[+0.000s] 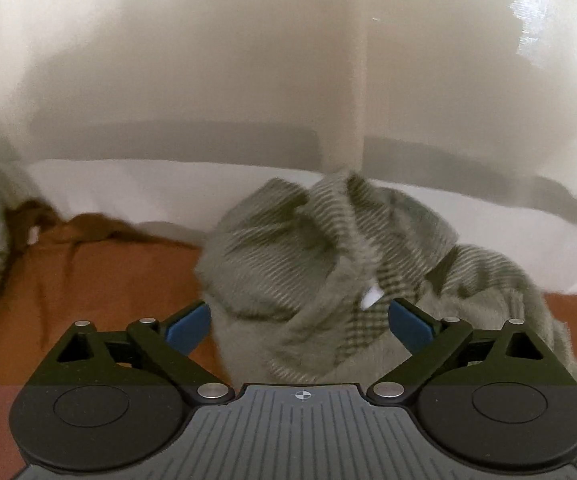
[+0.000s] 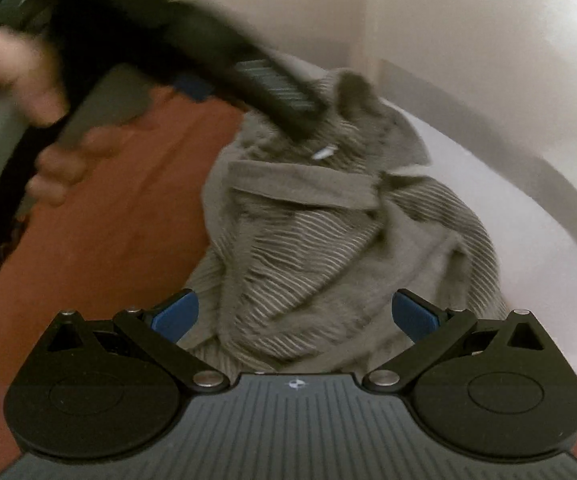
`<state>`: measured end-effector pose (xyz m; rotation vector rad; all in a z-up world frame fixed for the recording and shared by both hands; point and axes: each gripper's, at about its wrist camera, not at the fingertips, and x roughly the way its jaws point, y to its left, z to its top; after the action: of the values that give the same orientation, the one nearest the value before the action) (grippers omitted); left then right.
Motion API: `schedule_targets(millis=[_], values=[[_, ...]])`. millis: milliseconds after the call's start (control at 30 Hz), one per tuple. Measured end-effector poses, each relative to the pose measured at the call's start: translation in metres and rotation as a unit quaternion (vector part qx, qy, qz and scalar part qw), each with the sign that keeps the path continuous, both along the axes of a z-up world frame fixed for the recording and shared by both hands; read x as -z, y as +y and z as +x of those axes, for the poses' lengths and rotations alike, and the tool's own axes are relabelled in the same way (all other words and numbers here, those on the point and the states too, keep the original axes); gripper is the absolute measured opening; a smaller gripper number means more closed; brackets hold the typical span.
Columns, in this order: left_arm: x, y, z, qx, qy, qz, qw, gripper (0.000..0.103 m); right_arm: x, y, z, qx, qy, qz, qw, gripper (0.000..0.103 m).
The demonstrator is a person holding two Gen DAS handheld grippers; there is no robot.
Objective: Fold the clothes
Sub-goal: 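Grasp the shirt collar with the right gripper while the left gripper grasps beside it, then lift the shirt with both grippers and carry it over the patterned rug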
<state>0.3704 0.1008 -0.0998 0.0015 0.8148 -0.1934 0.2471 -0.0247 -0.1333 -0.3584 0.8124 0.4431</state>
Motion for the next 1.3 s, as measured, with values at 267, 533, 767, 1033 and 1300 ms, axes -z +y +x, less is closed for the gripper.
schedule_targets(millis=[267, 533, 767, 1033, 1300], values=[[0.027, -0.007, 0.032, 0.019, 0.049, -0.035, 0.998, 0.058, 0.028, 0.027, 0.01, -0.037, -0.028, -0.081, 0.996, 0.074], [0.022, -0.008, 0.02, 0.022, 0.045, -0.044, 0.9978, 0.0, 0.016, 0.006, 0.017, -0.027, 0.002, -0.031, 0.999, 0.009], [-0.041, -0.011, -0.028, 0.027, -0.004, -0.069, 0.9972, 0.0, -0.051, -0.036, -0.003, 0.002, -0.011, 0.05, 0.999, 0.006], [-0.146, -0.034, -0.119, 0.07, -0.09, -0.101, 0.9883, 0.0, -0.153, -0.108, -0.068, 0.038, -0.07, 0.122, 0.989, 0.006], [-0.221, -0.09, -0.226, 0.117, -0.155, -0.125, 0.9729, 0.0, -0.232, -0.191, -0.162, 0.057, -0.141, 0.174, 0.973, 0.006]])
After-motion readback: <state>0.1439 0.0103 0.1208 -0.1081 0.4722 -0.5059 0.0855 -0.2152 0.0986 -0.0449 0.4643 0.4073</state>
